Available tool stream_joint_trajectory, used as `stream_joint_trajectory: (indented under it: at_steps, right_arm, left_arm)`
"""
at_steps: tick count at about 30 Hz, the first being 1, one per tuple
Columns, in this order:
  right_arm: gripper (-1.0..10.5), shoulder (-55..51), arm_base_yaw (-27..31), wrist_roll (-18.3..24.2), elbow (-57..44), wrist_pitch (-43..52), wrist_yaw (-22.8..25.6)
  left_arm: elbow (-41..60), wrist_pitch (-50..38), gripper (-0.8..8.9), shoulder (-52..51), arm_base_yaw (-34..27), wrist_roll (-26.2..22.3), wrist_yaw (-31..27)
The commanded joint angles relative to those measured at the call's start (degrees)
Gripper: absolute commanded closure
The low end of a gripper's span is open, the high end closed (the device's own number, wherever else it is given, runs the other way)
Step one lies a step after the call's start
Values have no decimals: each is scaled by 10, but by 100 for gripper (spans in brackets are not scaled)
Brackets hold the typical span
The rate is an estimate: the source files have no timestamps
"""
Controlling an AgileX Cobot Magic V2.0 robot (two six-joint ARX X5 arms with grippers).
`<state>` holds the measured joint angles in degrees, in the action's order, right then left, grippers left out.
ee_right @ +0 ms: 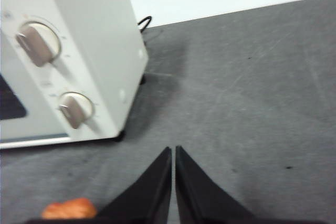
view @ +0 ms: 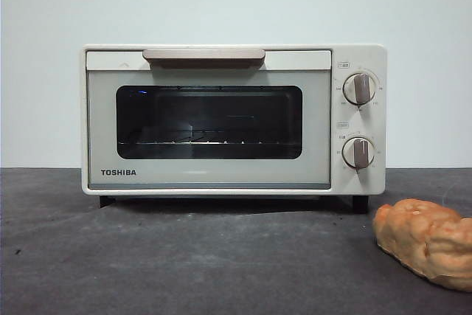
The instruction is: The left arm flap open the oven, the right arm pick bread and place it into oven, the left arm flap close the oven
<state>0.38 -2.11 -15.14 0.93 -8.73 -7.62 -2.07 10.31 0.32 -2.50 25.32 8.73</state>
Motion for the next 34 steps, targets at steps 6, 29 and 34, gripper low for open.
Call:
stream_joint_trajectory:
  at_steps: [6,29,34]
  right_arm:
    - [940,0,1,-55,67,11,-5]
    - [940,329,-1,137,491,-384,-150]
    - [940,384,-11,175,541,-476,-165]
  left_arm:
    - [-90,44,795,10,-2,54,18]
    - [-467,335,797,319,1,-218,203]
    - [-488,384,797,338,11,-238,218]
